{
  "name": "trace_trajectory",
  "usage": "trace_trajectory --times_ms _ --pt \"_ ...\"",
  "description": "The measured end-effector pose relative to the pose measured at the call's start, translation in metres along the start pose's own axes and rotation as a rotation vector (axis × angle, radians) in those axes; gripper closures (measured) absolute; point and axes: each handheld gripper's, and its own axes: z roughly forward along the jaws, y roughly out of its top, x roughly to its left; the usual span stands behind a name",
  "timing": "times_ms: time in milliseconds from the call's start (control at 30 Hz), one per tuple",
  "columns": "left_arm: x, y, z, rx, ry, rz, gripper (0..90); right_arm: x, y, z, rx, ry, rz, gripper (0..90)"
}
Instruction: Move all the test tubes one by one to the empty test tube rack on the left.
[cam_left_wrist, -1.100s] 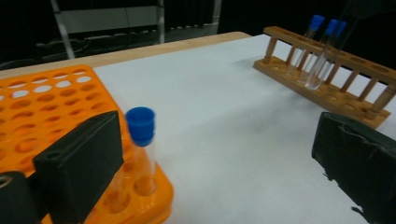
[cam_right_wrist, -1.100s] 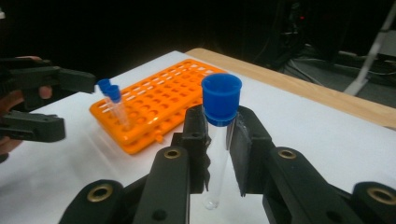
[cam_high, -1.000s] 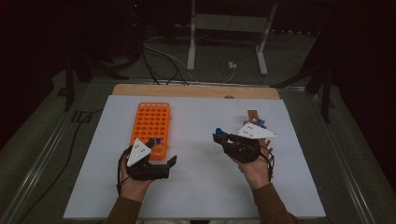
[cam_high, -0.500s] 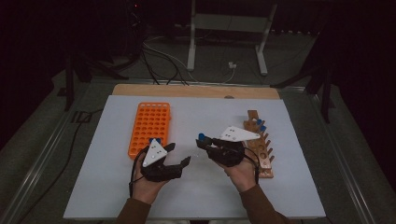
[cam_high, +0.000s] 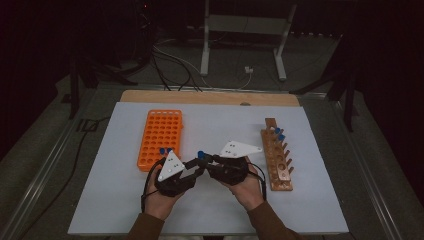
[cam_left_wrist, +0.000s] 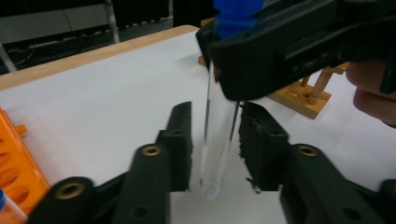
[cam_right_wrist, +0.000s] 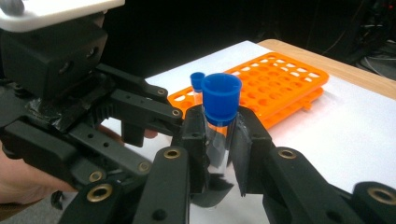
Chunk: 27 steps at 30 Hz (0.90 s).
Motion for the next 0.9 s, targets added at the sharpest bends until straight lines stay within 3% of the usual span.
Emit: trace_trajectory --times_ms 133,367,600,733,900 --pt "0.000 0.000 -0.001 -0.006 -0.005 0.006 77.1 0.001 0.000 0.001 0.003 0.009 -0.001 77.1" --pt "0.000 0.000 -0.001 -0.003 -0.018 0.012 78.1 -0.001 -0.001 -0.001 0.004 0.022 0.005 75.5" --pt "0.006 -0.001 -0.004 0.000 -0.002 -0.009 78.1 -0.009 -0.001 -0.007 -0.022 0.046 0.039 45.4" --pt "0.010 -0.002 -0.007 -0.002 0.013 -0.018 78.1 -0.011 -0.001 -0.012 -0.017 0.000 0.022 22.3" --pt "0.015 -0.001 -0.012 -0.003 0.038 -0.026 78.1 -0.019 -0.005 -0.019 -0.020 -0.055 0.045 9.1"
